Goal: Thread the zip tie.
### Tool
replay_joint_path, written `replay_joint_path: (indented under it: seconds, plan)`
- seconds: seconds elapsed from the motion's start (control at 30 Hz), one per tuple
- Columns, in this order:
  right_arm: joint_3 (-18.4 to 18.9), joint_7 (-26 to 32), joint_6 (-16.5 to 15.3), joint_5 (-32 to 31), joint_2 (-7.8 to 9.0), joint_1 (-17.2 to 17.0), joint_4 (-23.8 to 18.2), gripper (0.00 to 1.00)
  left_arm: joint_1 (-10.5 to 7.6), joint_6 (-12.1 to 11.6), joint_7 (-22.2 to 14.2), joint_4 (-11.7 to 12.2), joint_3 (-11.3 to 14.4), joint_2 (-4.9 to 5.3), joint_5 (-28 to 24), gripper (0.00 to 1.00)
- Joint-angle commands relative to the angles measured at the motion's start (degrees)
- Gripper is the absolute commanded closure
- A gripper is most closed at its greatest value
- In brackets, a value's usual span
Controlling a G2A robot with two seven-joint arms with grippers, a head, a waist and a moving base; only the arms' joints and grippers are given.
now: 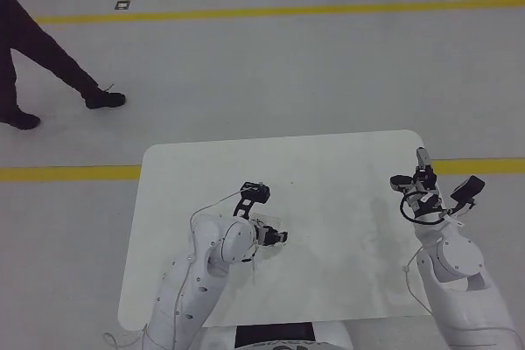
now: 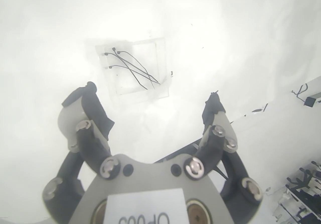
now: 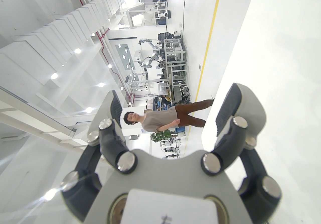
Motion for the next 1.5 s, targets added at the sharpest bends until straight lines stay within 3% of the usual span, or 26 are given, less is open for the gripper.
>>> replay_joint_path:
  seconds: [0.0, 0.1, 0.17, 0.27, 0.47, 0.7, 1.17, 1.47]
  plan:
    - [0.0, 0.0, 0.0, 0.0, 0.0, 0.0, 0.0, 0.0, 0.0, 0.0, -0.3, -0.4, 0.6, 0.1, 0.2, 0.0]
    - [0.0, 0.0, 0.0, 0.0, 0.0, 0.0, 0.0, 0.0, -0.07, 0.9, -0.5, -0.6, 0.8, 0.31, 0.8, 0.27]
    - [0.0, 0.0, 0.0, 0.0, 0.0, 0.0, 0.0, 0.0, -0.17, 1.1, -0.6, -0.6, 1.0, 0.42, 0.7, 0.53]
    - [0.0, 0.0, 0.0, 0.0, 0.0, 0.0, 0.0, 0.0, -0.42, 1.4, -0.8, -0.5, 1.3, 0.6, 0.7, 0.71]
    - [0.0, 0.0, 0.0, 0.0, 0.0, 0.0, 0.0, 0.0, -1.24, 1.9, -1.1, 0.4, 2.5, 0.81, 1.1, 0.71]
    - [0.0, 0.0, 0.0, 0.0, 0.0, 0.0, 0.0, 0.0, -3.5, 4.3, 0.1, 5.1, 4.3, 0.75, 1.7, 0.82]
    - [0.0, 0.0, 0.0, 0.0, 0.0, 0.0, 0.0, 0.0, -7.33, 7.8, 0.7, 11.2, 7.5, 0.5, 2.4, 0.82]
    - [0.0, 0.0, 0.0, 0.0, 0.0, 0.0, 0.0, 0.0, -9.44, 8.6, 1.9, 15.1, 8.6, 0.3, 0.8, 0.83]
